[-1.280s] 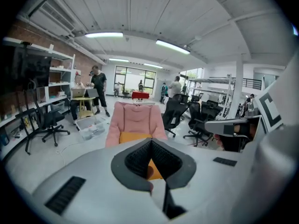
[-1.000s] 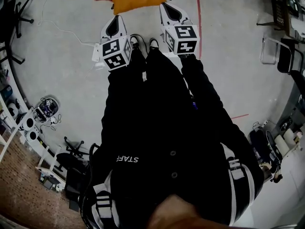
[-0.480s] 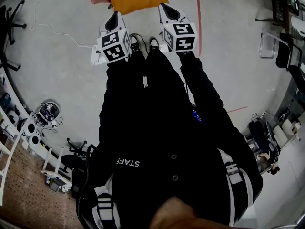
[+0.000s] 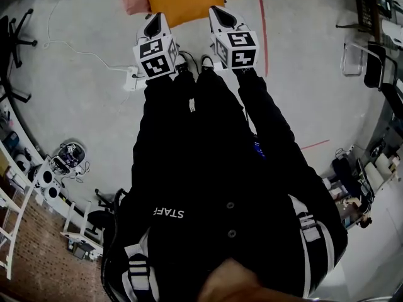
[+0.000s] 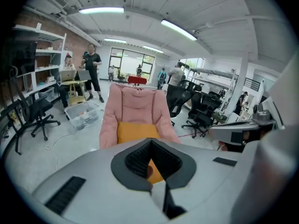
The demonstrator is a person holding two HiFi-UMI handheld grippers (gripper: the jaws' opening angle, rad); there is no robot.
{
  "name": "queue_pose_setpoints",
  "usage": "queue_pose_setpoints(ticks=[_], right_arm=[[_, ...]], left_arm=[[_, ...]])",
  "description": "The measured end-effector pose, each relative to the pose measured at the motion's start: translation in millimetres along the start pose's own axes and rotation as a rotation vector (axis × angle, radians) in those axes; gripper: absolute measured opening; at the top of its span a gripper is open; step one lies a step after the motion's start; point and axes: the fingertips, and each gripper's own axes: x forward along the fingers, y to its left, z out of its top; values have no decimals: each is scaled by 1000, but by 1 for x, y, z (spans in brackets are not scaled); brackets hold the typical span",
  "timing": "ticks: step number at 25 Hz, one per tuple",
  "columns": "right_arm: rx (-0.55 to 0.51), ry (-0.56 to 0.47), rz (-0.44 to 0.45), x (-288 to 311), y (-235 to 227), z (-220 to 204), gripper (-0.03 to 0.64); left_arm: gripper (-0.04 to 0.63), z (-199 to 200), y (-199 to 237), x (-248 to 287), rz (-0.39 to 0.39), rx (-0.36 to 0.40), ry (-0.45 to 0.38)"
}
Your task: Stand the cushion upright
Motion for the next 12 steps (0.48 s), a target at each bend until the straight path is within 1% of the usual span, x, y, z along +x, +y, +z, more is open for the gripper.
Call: queue_pose_setpoints(ticks=[2,4,8,12], right_arm=[[4,4,4,10,1,1,12],[16,26,5,29,-8,-8,12],[26,108,-13,83,-38,-49,12],[50,164,-36,131,-72,-87,12]], left_arm=[[0,1,6,9,-3,4,16],[0,-5,15,28,9,5,50],[0,-32,40,79,37,-12,129],[0,-59,64,132,71,-34,168]])
